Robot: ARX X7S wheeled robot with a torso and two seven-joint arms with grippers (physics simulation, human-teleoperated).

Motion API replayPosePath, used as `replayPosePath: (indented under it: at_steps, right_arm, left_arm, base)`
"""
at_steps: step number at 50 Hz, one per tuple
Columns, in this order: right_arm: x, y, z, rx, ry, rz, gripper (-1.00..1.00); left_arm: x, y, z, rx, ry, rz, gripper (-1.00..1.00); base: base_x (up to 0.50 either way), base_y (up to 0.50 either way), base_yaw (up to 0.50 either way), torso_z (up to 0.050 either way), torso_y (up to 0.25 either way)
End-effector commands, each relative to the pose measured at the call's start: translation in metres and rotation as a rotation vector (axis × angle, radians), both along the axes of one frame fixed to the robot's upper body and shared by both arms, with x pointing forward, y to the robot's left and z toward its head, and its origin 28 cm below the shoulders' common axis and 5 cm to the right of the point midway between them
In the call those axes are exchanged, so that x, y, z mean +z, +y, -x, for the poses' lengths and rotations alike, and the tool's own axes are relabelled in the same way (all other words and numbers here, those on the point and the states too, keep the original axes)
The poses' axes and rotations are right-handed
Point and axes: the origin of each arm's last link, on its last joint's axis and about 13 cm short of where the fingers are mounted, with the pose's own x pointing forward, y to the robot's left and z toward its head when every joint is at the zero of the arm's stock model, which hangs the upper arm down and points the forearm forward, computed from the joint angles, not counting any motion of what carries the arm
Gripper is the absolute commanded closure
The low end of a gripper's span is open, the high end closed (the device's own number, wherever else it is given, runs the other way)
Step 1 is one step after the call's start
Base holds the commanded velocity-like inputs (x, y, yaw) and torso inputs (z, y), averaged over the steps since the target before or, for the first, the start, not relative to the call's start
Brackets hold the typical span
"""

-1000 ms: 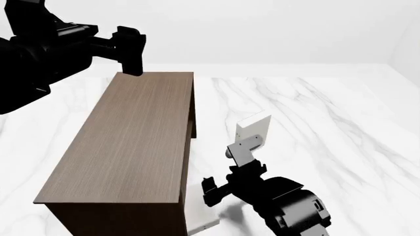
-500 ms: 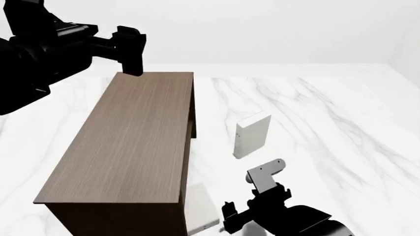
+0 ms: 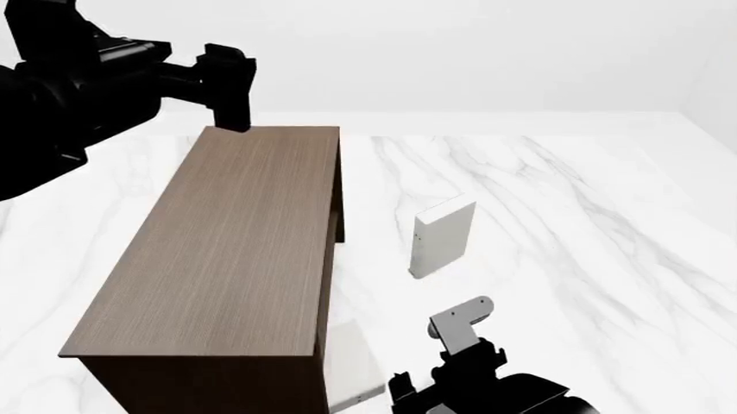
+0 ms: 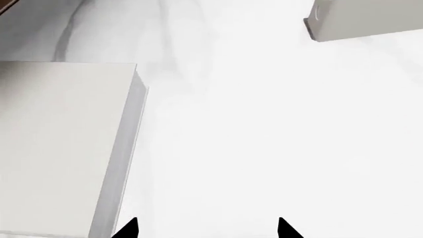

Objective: Pick up the book on the right and place it under the cabinet shelf.

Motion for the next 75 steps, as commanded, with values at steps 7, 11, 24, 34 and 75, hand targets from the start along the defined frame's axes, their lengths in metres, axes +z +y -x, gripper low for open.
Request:
replayPosePath:
  at_steps: [7, 11, 24, 34, 75]
  right_arm:
    - [-0.006, 0.014, -0.004, 0.056, 0.015, -0.028, -1.00]
    - [-0.006, 0.018, -0.003, 0.079, 0.021, -0.037, -1.00]
    - [-0.010, 0.025, -0.003, 0.118, 0.040, -0.053, -1.00]
    - [-0.012, 0.031, -0.010, 0.131, 0.042, -0.073, -1.00]
    - [-0.030, 0.057, -0.045, 0.196, 0.085, -0.132, -1.00]
  left_arm:
    - [0.001, 0.000, 0.000, 0.001, -0.003, -0.002, -1.00]
    - [0.001, 0.000, 0.001, 0.002, -0.003, -0.002, -1.00]
    - [0.001, 0.000, 0.001, 0.004, -0.002, -0.003, -1.00]
    - [-0.001, 0.000, 0.000, 0.006, 0.001, -0.006, -1.00]
    - [0.003, 0.004, 0.003, 0.019, -0.008, -0.005, -1.00]
  base:
    - [0.00, 0.00, 0.00, 0.000, 0.000]
    - [0.00, 0.00, 0.00, 0.000, 0.000]
    - [0.00, 0.00, 0.00, 0.000, 0.000]
    - [0.00, 0.00, 0.00, 0.000, 0.000]
    - [0.00, 0.00, 0.00, 0.000, 0.000]
